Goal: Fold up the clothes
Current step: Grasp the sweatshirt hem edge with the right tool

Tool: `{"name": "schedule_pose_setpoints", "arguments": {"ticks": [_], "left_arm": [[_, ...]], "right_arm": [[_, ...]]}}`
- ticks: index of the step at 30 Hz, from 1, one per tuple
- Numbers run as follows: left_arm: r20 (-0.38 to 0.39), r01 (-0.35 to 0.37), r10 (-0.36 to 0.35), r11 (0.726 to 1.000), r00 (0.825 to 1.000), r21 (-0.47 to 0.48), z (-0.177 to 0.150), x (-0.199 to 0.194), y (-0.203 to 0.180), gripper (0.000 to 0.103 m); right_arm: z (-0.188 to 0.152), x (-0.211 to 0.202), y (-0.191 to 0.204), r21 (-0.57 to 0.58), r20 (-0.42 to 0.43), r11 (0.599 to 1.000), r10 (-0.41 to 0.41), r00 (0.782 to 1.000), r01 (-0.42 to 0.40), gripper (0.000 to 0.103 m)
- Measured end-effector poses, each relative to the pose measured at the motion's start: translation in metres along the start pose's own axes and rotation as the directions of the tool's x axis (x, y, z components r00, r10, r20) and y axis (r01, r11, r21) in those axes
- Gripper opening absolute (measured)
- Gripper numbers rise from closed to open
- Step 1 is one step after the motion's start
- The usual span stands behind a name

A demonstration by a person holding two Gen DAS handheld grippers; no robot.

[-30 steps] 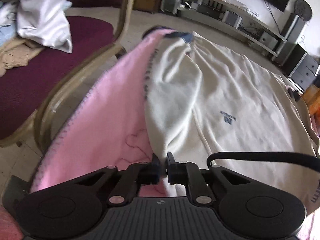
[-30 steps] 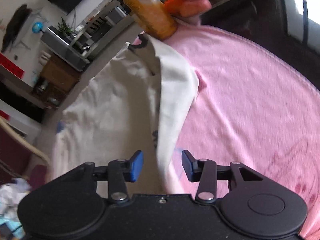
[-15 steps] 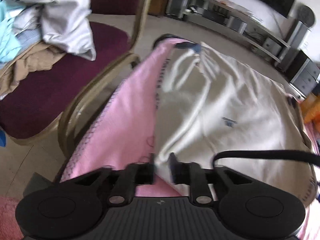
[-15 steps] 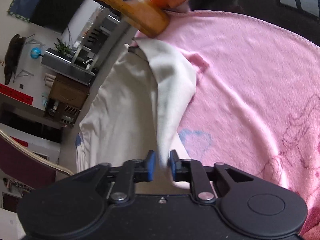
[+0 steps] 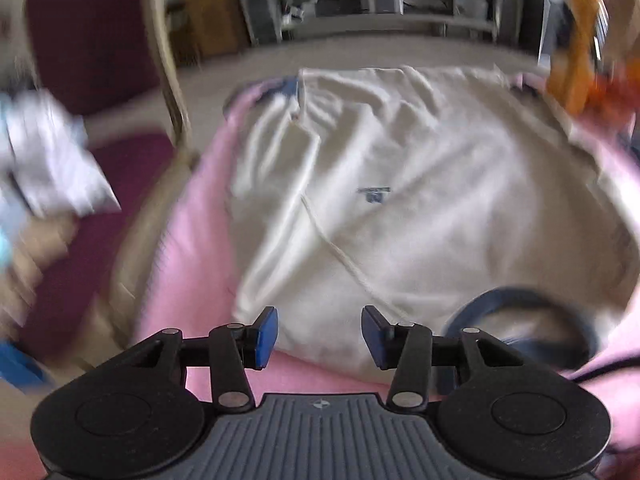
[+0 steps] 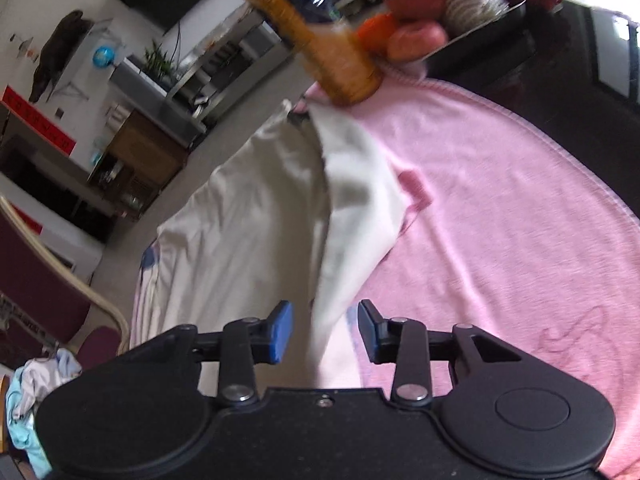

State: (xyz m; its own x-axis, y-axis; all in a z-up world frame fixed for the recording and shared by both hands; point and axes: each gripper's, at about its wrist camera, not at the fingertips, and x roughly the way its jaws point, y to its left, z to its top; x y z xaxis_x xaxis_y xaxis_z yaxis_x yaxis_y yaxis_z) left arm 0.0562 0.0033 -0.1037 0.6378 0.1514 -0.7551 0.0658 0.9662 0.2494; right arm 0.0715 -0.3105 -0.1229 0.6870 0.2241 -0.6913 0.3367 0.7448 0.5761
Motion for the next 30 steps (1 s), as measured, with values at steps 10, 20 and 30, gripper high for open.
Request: {"name": "schedule_pose_setpoints", "arguments": {"ticks": [10, 20, 30], "left_arm": [[-0.069, 0.060, -0.073, 0.984, 0.995, -0.166, -0.006, 0.012, 0.035, 0.050], [-0.095, 0.087, -0.126, 0.938, 0.987, -0.336, -0.019, 0.029, 0.065, 0.052], [-0.084, 0.112, -0.200, 0.796, 0.976, -0.595, -0.030, 0.048, 0.121, 0.054]], "right_arm": [[-0.004, 0.015, -0.001, 0.009, -0.032, 0.996, -0.088, 0.996, 0.089, 0.030], [-0.002, -0.006, -0.028, 0.065, 0.079, 0.945, -0.325, 0.942, 0.321, 0.001], [-0.009, -0.007, -0.059, 0.288, -0.045, 0.956, -0.051, 0.998, 0.062, 0.034]]}}
